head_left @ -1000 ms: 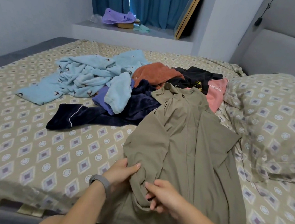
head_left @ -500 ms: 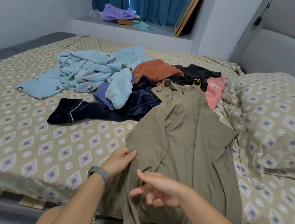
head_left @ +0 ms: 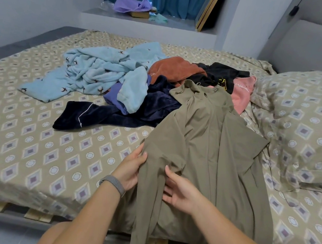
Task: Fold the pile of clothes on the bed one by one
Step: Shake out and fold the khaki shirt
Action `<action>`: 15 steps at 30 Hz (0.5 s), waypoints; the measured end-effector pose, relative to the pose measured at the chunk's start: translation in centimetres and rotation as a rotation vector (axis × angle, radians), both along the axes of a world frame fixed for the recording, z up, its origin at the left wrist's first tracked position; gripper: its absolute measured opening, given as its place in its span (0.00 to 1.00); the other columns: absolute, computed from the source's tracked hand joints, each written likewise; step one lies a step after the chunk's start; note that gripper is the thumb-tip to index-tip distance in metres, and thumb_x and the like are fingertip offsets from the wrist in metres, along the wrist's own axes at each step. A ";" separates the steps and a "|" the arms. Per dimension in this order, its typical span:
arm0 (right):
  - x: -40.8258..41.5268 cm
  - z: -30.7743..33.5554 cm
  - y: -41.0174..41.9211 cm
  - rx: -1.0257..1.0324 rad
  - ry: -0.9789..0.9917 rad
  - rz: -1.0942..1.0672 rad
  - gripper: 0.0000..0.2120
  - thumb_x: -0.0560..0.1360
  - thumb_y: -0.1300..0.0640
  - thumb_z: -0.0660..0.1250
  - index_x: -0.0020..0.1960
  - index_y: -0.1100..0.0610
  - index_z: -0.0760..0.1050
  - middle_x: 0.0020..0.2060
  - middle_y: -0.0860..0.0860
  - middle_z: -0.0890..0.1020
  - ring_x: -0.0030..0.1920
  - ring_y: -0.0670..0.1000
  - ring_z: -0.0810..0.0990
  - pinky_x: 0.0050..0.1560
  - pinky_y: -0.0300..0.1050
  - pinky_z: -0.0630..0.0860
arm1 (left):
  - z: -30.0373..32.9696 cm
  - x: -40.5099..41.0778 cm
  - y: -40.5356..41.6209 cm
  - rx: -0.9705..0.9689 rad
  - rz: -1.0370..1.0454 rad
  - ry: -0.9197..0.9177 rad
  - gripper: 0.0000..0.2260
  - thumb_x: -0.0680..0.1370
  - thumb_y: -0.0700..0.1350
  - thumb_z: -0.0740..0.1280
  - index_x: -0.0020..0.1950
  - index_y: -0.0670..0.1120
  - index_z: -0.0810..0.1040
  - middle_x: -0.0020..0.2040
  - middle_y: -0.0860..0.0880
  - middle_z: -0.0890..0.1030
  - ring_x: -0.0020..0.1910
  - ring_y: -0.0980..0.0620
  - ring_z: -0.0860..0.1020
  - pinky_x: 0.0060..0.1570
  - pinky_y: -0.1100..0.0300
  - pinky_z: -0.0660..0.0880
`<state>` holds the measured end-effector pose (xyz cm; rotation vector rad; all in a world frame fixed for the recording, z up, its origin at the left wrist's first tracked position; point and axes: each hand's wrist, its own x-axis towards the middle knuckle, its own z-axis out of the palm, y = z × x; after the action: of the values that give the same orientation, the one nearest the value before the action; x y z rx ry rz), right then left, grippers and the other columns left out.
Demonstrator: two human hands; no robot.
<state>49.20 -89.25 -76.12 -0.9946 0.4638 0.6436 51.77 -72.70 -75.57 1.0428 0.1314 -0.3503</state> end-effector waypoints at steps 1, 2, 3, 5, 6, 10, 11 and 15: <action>0.2 0.0 0.0 0.031 -0.044 -0.029 0.10 0.76 0.57 0.70 0.56 0.59 0.78 0.55 0.57 0.84 0.54 0.55 0.83 0.56 0.53 0.79 | 0.0 0.2 0.1 -0.006 0.032 0.014 0.17 0.83 0.39 0.55 0.71 0.49 0.69 0.64 0.45 0.78 0.60 0.48 0.79 0.55 0.57 0.79; 0.5 0.0 0.0 0.061 -0.097 -0.099 0.08 0.77 0.60 0.68 0.55 0.58 0.77 0.52 0.56 0.84 0.50 0.53 0.84 0.52 0.51 0.80 | 0.1 0.3 0.2 0.028 0.070 0.028 0.16 0.84 0.39 0.55 0.71 0.47 0.70 0.63 0.45 0.79 0.57 0.49 0.79 0.53 0.58 0.80; 0.8 0.0 -0.2 0.077 -0.148 -0.190 0.07 0.77 0.63 0.66 0.54 0.57 0.77 0.49 0.55 0.85 0.46 0.51 0.84 0.48 0.49 0.81 | -0.1 0.5 0.3 0.097 0.105 0.040 0.15 0.84 0.39 0.55 0.70 0.46 0.72 0.61 0.45 0.80 0.55 0.51 0.80 0.50 0.59 0.80; 1.3 0.1 -0.7 0.053 -0.218 -0.288 0.11 0.78 0.66 0.65 0.56 0.54 0.76 0.45 0.53 0.84 0.42 0.50 0.83 0.46 0.49 0.81 | -0.8 0.8 0.6 0.265 0.170 0.054 0.14 0.84 0.40 0.55 0.65 0.48 0.76 0.57 0.47 0.82 0.51 0.54 0.81 0.47 0.60 0.80; 1.4 0.1 -1.0 0.006 -0.224 -0.254 0.13 0.77 0.66 0.65 0.58 0.52 0.75 0.45 0.53 0.83 0.43 0.51 0.81 0.47 0.51 0.81 | -1.2 0.9 0.8 0.338 0.199 0.046 0.14 0.84 0.40 0.55 0.62 0.49 0.78 0.56 0.47 0.83 0.53 0.53 0.81 0.52 0.57 0.79; 1.0 -0.8 -1.2 -0.313 -0.084 0.137 0.18 0.75 0.54 0.72 0.62 0.53 0.73 0.52 0.51 0.82 0.51 0.50 0.80 0.55 0.51 0.79 | -1.6 1.1 0.9 0.395 0.228 0.012 0.13 0.83 0.41 0.57 0.61 0.49 0.79 0.57 0.48 0.83 0.59 0.50 0.80 0.66 0.48 0.72; 0.9 -1.1 -1.0 -0.344 -0.082 0.194 0.18 0.75 0.51 0.71 0.63 0.54 0.74 0.53 0.51 0.83 0.52 0.49 0.80 0.53 0.48 0.78 | -1.4 1.2 0.6 0.352 0.201 0.000 0.13 0.84 0.41 0.57 0.64 0.47 0.77 0.58 0.48 0.83 0.59 0.50 0.80 0.65 0.49 0.72; 0.8 -1.5 0.0 -0.390 -0.204 0.285 0.14 0.77 0.55 0.69 0.61 0.58 0.77 0.48 0.53 0.84 0.45 0.47 0.81 0.40 0.38 0.77 | -0.7 1.4 -0.2 0.199 0.112 -0.047 0.14 0.83 0.42 0.59 0.69 0.47 0.72 0.61 0.47 0.81 0.61 0.50 0.79 0.63 0.52 0.73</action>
<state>50.01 -89.24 -77.63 -1.4992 0.2724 0.7110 53.13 -72.86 -76.24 1.2342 0.1842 -0.2140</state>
